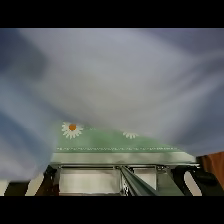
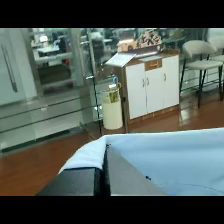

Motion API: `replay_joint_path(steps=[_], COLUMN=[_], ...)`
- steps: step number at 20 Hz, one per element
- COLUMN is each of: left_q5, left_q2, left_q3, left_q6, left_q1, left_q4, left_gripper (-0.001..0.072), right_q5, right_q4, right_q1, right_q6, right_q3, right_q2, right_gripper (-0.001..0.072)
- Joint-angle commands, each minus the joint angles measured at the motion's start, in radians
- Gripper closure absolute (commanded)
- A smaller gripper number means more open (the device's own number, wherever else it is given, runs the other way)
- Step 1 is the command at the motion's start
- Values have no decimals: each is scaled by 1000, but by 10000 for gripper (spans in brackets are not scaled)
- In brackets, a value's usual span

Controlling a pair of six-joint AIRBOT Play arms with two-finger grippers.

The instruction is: Fold the shirts.

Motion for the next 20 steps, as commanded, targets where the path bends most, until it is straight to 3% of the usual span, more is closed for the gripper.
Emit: replay_joint_path(steps=[1, 4, 8, 10, 13, 15, 20], left_q5=[-72, -140, -117, -10, 256, 422, 774], left_q2=[39, 40, 35, 26, -57, -164, -422], left_q3=[-87, -262, -604, -799, -1004, -1035, -989], left_q6=[-66, -82, -80, -68, -26, -11, 9], left_q1=[-25, -48, -128, -185, -283, -341, -453], left_q4=[74, 40, -11, -11, -11, -11, -13], left_gripper=[672, 672, 672, 671, 671, 671, 671], right_q5=[77, 103, 82, -12, -218, -301, -565], right_q4=[-61, -58, -61, -61, -58, -32, 247], right_q1=[-1, -1, -1, -1, 0, 0, 0], right_q6=[22, 30, 24, 16, 8, -19, -124], right_q3=[-5, -76, -347, -531, -742, -771, -716], right_q2=[29, 29, 29, 25, -71, -214, -622], right_gripper=[693, 693, 693, 693, 693, 693, 693])
